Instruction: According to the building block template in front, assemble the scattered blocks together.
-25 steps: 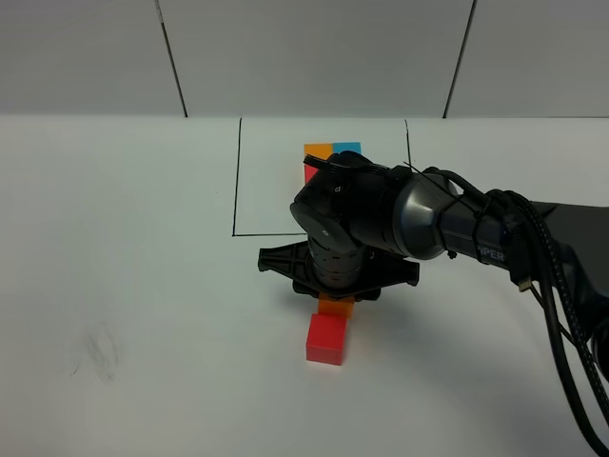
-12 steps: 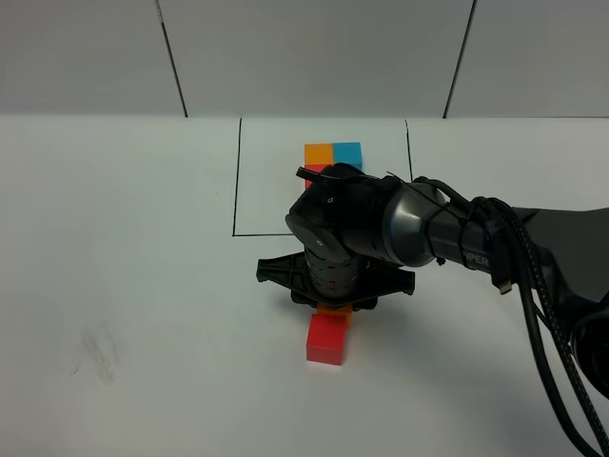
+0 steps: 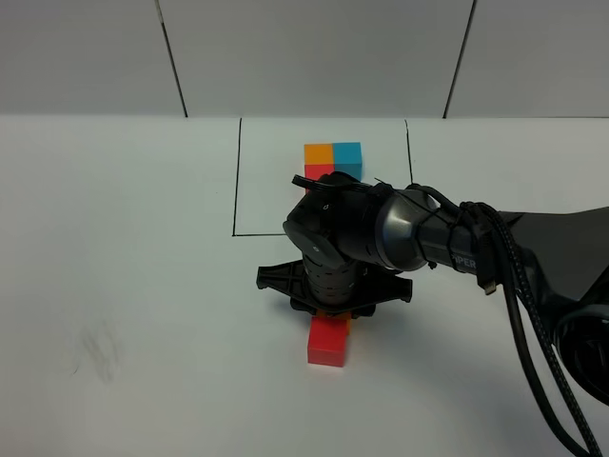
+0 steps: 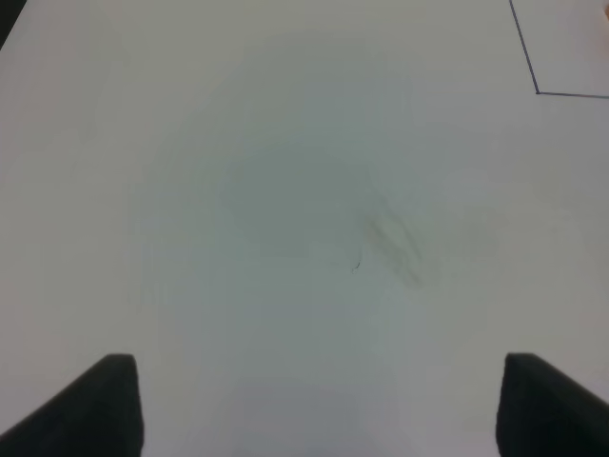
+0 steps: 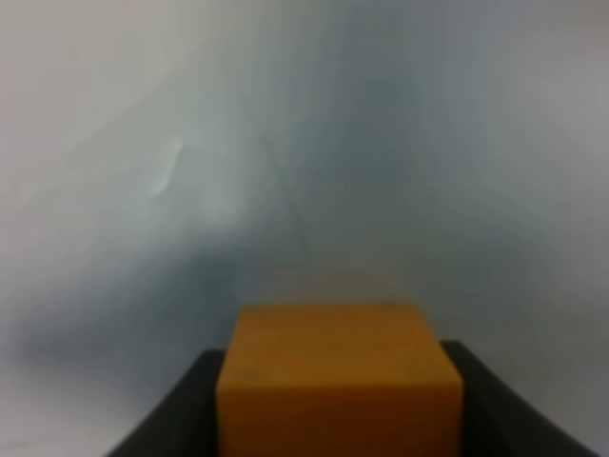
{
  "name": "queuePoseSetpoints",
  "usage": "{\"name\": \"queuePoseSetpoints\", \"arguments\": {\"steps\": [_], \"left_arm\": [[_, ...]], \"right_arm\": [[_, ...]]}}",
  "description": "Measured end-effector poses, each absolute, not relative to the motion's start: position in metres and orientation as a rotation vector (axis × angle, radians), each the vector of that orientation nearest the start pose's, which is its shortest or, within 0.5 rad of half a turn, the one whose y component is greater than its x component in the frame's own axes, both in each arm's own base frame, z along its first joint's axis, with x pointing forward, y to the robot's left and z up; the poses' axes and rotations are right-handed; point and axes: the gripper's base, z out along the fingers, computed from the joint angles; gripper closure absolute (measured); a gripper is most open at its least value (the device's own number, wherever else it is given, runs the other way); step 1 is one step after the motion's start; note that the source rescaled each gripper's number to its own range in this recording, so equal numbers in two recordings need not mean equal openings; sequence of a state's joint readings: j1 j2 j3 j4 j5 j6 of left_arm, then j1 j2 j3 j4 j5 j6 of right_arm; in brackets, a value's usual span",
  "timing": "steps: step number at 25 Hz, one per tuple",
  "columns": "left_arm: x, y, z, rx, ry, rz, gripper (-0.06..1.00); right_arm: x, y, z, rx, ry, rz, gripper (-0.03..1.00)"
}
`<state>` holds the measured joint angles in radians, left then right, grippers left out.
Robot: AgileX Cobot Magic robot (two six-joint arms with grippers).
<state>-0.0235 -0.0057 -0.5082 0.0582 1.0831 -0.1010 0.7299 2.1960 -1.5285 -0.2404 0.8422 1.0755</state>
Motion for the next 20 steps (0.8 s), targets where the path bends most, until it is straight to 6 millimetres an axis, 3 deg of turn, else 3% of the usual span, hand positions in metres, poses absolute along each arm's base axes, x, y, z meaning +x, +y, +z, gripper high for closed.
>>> {"name": "queuePoseSetpoints", "arguments": {"steps": [20], "left_arm": [[-0.0076,0.0049,0.2778,-0.082,2.05,-0.007,0.28]], "right_arm": [[0.332,0.2797,0.1226,0.204,2.917,0.026,0.69]]}}
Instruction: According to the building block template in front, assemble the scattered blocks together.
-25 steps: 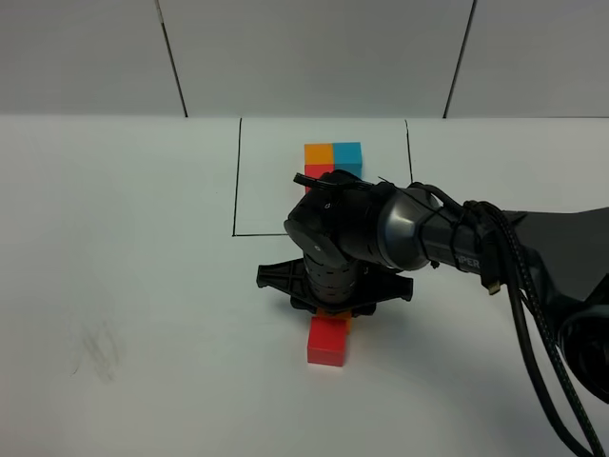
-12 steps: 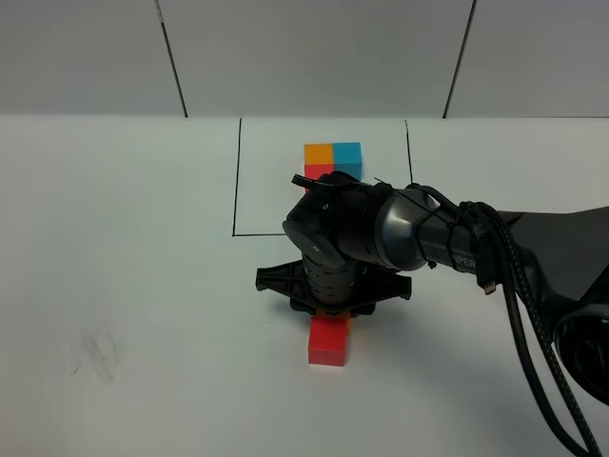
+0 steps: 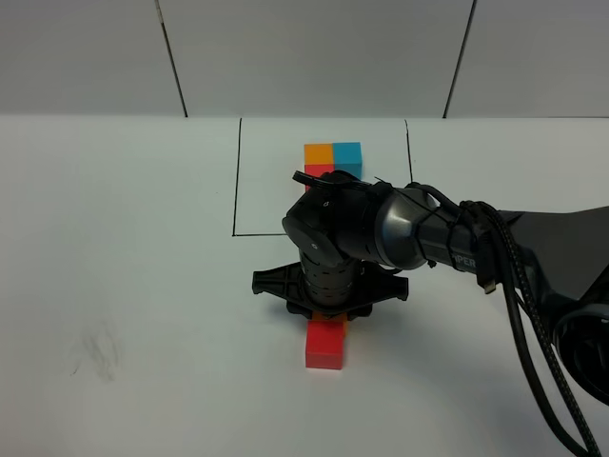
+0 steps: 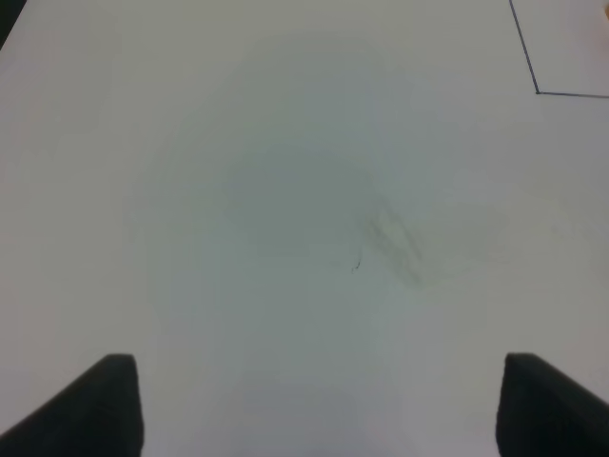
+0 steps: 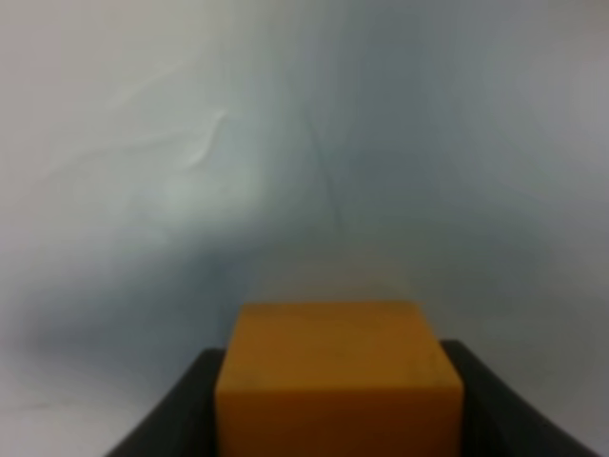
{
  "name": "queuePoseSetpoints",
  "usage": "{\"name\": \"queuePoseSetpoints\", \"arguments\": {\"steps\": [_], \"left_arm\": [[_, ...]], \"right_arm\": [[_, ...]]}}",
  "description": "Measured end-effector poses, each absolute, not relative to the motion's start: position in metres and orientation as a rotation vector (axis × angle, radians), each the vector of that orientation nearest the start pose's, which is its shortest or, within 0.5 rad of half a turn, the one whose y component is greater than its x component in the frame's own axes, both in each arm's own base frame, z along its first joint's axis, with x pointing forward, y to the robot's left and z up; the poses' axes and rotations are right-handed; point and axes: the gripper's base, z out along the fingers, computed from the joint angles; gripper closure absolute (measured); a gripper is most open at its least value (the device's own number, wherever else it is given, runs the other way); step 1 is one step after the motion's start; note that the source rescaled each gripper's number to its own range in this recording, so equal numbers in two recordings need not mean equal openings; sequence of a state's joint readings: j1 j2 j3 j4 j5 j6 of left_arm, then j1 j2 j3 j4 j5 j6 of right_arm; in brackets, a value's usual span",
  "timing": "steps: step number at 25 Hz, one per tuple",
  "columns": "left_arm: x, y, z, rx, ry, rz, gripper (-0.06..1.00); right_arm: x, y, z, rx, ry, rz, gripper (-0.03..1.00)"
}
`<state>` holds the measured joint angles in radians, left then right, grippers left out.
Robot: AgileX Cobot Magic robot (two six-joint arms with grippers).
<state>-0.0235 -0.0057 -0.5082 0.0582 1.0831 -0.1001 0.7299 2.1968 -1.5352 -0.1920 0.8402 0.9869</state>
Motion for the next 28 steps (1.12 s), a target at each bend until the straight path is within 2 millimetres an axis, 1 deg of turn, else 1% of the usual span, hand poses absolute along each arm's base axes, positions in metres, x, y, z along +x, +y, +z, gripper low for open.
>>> {"name": "queuePoseSetpoints", "arguments": {"steps": [6,9,13,17,21,23,25,28], "left_arm": [[-0.008,0.005,0.278,-0.082,2.05,-0.007,0.28],[-0.008,0.005,0.278,-0.082,2.05,-0.007,0.28],[-0.008,0.005,0.278,-0.081,2.05,-0.006,0.28],[-0.008,0.005,0.278,-0.078,2.05,-0.005,0.28],[-0.008,0.005,0.278,-0.078,2.05,-0.005,0.28],[-0.008,0.005,0.278,-0.078,2.05,-0.005,0.28],[-0.008,0.005,0.278,-0.078,2.05,-0.005,0.28],[-0.008,0.005,0.278,-0.076,2.05,-0.003,0.28]], "right_arm": [[0.333,0.281,0.123,0.177,2.92,0.033,0.69],[0.333,0.282,0.122,0.147,2.921,0.03,0.66],[0.334,0.282,0.12,0.128,2.921,0.022,0.57],[0.337,0.284,0.126,0.088,2.91,0.028,0.45],[0.342,0.286,0.139,0.027,2.908,-0.011,0.31],[0.346,0.287,0.15,-0.013,2.893,-0.038,0.26],[0.351,0.287,0.162,-0.048,2.873,-0.087,0.23],[0.36,0.282,0.191,-0.087,2.79,-0.189,0.22]]}}
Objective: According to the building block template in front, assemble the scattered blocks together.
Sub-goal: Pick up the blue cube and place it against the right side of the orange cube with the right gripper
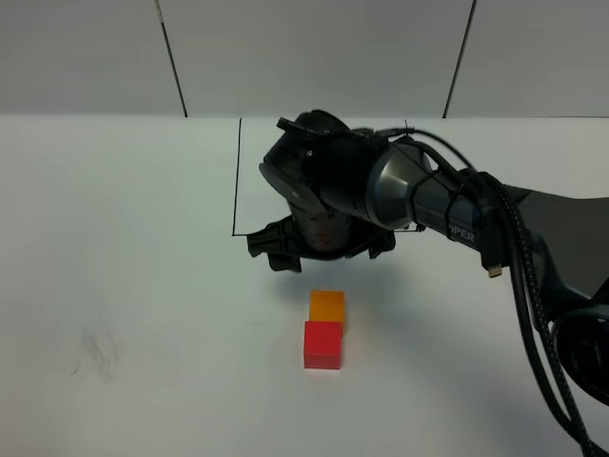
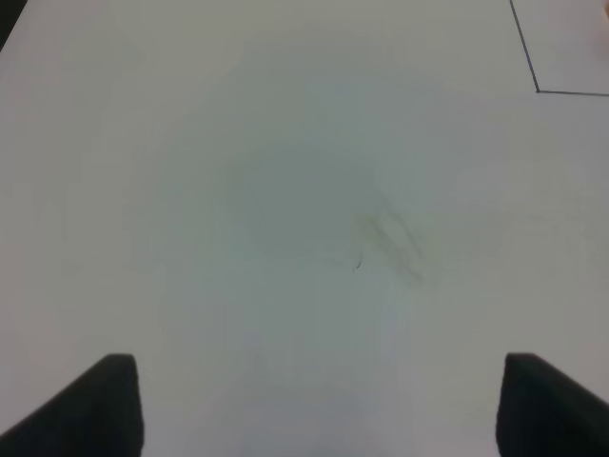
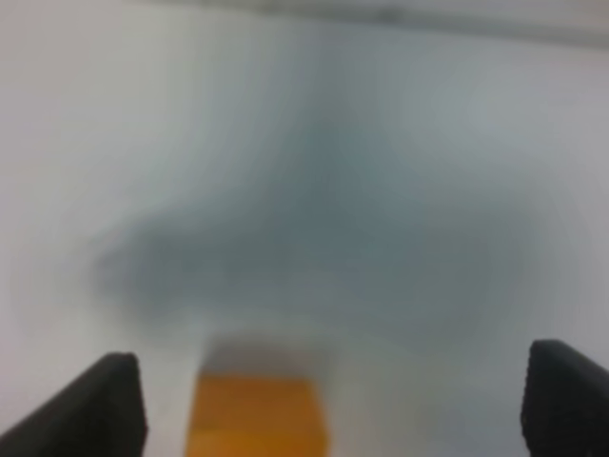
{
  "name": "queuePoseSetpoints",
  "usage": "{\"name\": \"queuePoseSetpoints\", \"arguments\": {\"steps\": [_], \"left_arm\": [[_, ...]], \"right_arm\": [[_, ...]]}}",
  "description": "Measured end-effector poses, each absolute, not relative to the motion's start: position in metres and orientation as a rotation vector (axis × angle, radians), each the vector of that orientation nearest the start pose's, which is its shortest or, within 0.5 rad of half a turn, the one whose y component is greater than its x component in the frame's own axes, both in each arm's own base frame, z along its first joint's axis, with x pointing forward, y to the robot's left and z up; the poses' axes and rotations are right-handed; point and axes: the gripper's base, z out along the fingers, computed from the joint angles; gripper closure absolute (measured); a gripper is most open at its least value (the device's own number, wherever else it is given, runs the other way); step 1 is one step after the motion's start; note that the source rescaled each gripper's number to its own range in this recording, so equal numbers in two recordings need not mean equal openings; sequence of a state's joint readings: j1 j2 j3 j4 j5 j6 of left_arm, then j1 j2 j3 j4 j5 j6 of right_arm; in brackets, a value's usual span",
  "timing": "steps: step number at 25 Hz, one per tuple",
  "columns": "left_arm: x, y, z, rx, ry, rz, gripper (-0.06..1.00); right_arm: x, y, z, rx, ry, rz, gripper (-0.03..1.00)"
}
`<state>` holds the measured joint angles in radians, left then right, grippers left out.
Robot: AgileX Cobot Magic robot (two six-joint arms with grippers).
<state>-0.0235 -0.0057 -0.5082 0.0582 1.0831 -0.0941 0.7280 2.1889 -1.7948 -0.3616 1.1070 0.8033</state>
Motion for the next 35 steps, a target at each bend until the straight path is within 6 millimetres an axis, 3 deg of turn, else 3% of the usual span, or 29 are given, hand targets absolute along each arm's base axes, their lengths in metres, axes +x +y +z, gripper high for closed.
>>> {"name": "queuePoseSetpoints", "arguments": {"steps": [4,7,12,16,21,27,30,35], "left_arm": [[-0.008,0.005,0.278,-0.076,2.05,-0.003,0.28],[-0.008,0.005,0.278,-0.075,2.05,-0.003,0.28],[-0.008,0.005,0.278,-0.075,2.05,-0.003,0.28],[-0.008,0.005,0.278,-0.075,2.05,-0.003,0.28],[-0.008,0.005,0.278,-0.075,2.05,-0.003,0.28],[-0.008,0.005,0.278,-0.075,2.05,-0.003,0.28],[-0.008,0.005,0.278,-0.075,2.05,-0.003,0.28],[-0.008,0.005,0.278,-0.075,2.05,-0.002,0.28]], "right_arm": [[0.375,0.258,0.256,-0.085,2.633,-0.259,0.22],[0.384,0.222,0.308,-0.076,2.529,-0.255,0.22],[0.383,0.134,0.376,-0.125,2.465,-0.29,0.21],[0.364,0.078,0.413,-0.216,2.442,-0.281,0.21],[0.323,0.029,0.43,-0.218,2.449,-0.324,0.21],[0.262,-0.022,0.434,-0.145,2.463,-0.454,0.21],[0.235,-0.033,0.424,-0.106,2.496,-0.476,0.21],[0.2,-0.031,0.398,-0.114,2.556,-0.444,0.21]]}}
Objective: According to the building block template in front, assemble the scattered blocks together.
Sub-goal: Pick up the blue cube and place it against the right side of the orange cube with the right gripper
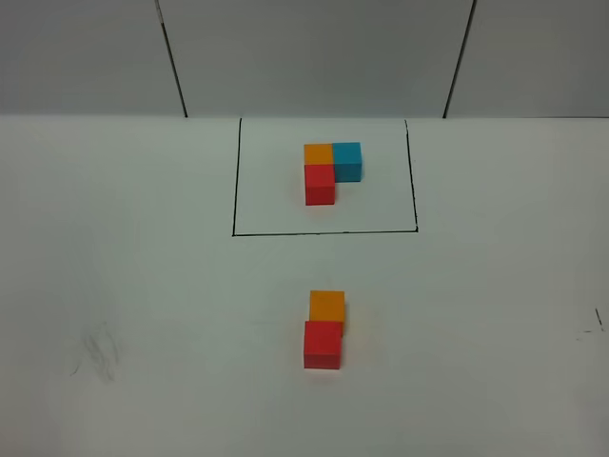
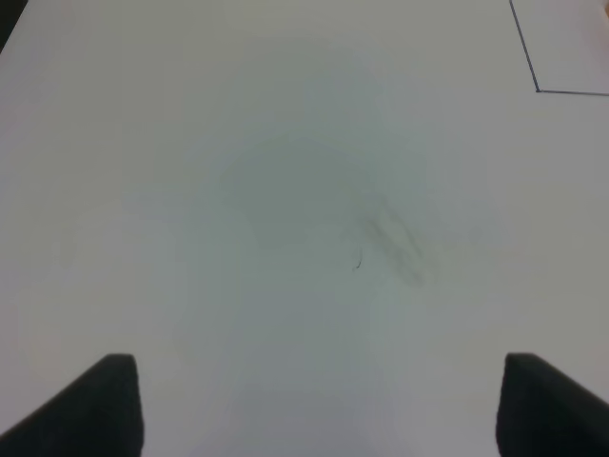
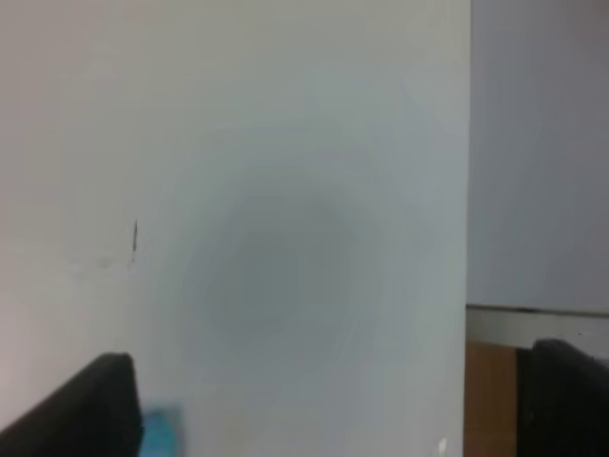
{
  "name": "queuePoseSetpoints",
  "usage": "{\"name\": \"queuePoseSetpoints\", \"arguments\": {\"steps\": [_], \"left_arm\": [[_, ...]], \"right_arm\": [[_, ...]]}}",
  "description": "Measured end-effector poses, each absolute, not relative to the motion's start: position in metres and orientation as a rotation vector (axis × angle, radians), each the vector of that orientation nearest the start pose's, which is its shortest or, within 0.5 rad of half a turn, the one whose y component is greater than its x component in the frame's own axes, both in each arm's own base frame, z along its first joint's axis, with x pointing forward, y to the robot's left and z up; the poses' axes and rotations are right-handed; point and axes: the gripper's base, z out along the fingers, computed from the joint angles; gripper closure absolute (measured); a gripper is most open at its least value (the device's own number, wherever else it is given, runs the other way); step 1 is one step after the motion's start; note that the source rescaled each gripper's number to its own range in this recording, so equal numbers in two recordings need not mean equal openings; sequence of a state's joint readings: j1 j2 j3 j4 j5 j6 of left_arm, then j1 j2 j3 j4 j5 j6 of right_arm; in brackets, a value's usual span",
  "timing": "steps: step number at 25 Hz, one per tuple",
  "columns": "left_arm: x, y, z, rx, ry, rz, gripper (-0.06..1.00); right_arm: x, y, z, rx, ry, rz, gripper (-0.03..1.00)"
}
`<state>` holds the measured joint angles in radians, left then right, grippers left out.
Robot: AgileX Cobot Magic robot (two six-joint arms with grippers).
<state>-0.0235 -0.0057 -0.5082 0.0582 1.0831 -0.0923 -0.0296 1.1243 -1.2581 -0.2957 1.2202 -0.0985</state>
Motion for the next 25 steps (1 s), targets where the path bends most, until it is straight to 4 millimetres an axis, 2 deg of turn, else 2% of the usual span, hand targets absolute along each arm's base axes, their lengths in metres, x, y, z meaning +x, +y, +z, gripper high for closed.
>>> {"name": "queuePoseSetpoints", "arguments": {"steps": [6,10,13,16,21,25], "left_arm": [[-0.008,0.005,0.278,-0.075,2.05,-0.002,0.28],[-0.008,0.005,0.278,-0.075,2.05,-0.002,0.28],[-0.008,0.005,0.278,-0.075,2.05,-0.002,0.28],[-0.008,0.005,0.278,-0.075,2.05,-0.002,0.28],[-0.008,0.005,0.278,-0.075,2.05,-0.002,0.28],[-0.008,0.005,0.278,-0.075,2.05,-0.002,0.28]], "right_arm": [[0.161,-0.029,0.358,-0.134,2.639,-0.431,0.21],[0.152,-0.026,0.32,-0.17,2.764,-0.386,0.21],[0.147,-0.017,0.298,-0.262,2.841,-0.25,0.21],[0.146,-0.009,0.286,-0.33,2.856,-0.129,0.21],[0.152,-0.015,0.266,-0.245,2.905,-0.127,0.21],[0.158,-0.022,0.257,-0.256,2.887,-0.207,0.21]]}}
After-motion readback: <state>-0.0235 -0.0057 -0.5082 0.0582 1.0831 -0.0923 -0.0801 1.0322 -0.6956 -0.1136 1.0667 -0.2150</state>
